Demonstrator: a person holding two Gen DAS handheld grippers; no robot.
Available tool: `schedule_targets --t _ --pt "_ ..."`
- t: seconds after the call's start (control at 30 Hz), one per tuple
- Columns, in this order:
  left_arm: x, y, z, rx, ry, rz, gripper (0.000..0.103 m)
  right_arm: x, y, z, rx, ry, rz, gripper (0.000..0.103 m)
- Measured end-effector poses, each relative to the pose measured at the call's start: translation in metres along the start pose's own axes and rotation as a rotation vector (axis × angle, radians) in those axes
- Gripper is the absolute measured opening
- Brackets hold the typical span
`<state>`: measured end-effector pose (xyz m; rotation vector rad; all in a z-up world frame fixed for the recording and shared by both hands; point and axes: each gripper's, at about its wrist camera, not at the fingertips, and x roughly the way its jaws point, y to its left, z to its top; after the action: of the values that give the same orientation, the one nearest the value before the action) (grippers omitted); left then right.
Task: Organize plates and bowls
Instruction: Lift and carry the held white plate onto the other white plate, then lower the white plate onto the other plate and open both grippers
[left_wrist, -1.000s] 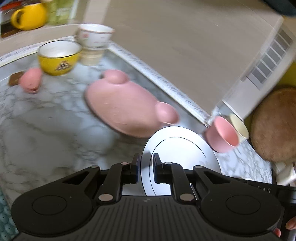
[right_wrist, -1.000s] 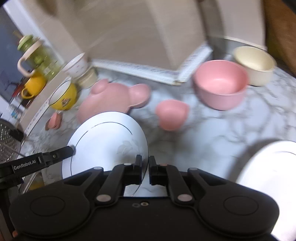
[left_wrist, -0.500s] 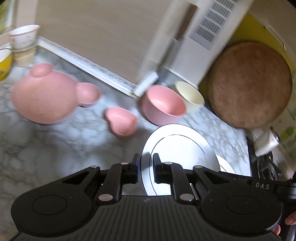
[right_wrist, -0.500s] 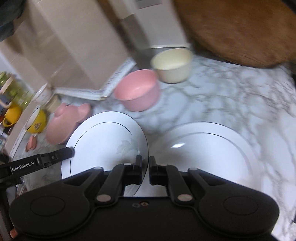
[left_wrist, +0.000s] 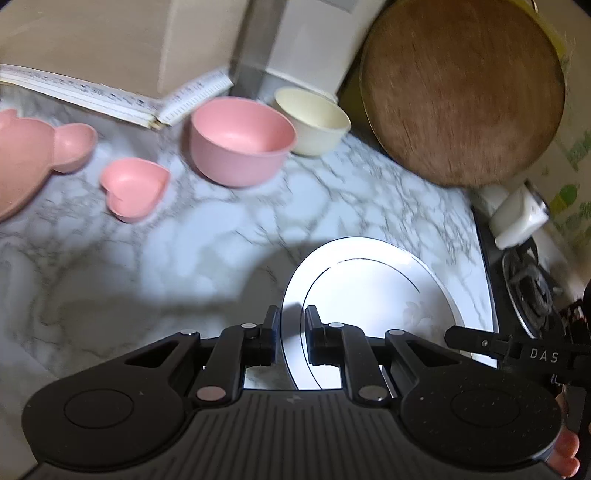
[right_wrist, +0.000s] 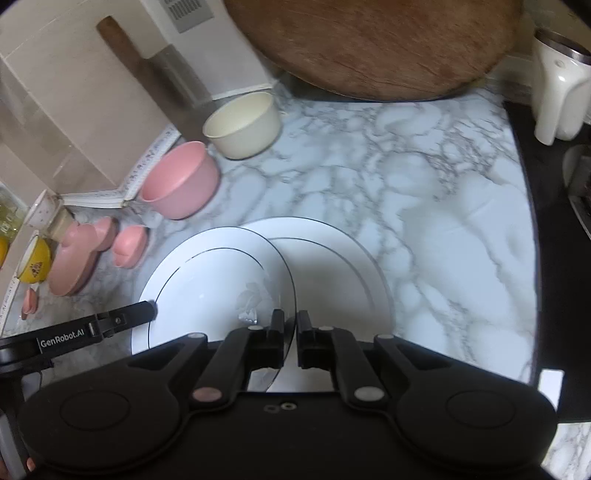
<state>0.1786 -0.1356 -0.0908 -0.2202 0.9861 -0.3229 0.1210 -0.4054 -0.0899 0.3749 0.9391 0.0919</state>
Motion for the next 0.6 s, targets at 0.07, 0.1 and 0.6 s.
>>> schedule_targets --t 0.07,0.1,0.6 --pt "0.004 -0.006 -0.003 0.019 0.003 0.005 0.013 0.001 -0.007 -0.001 0.008 0.007 -0.002 0.007" --pt "0.005 -0.01 -0.003 0.037 -0.003 0.008 0.013 0.001 -0.01 -0.002 0.016 0.009 -0.005 0.007" --pt "0.03 -0.036 -0.008 0.095 0.059 0.01 0.013 0.002 -0.039 -0.001 0.044 0.02 -0.004 0.006"
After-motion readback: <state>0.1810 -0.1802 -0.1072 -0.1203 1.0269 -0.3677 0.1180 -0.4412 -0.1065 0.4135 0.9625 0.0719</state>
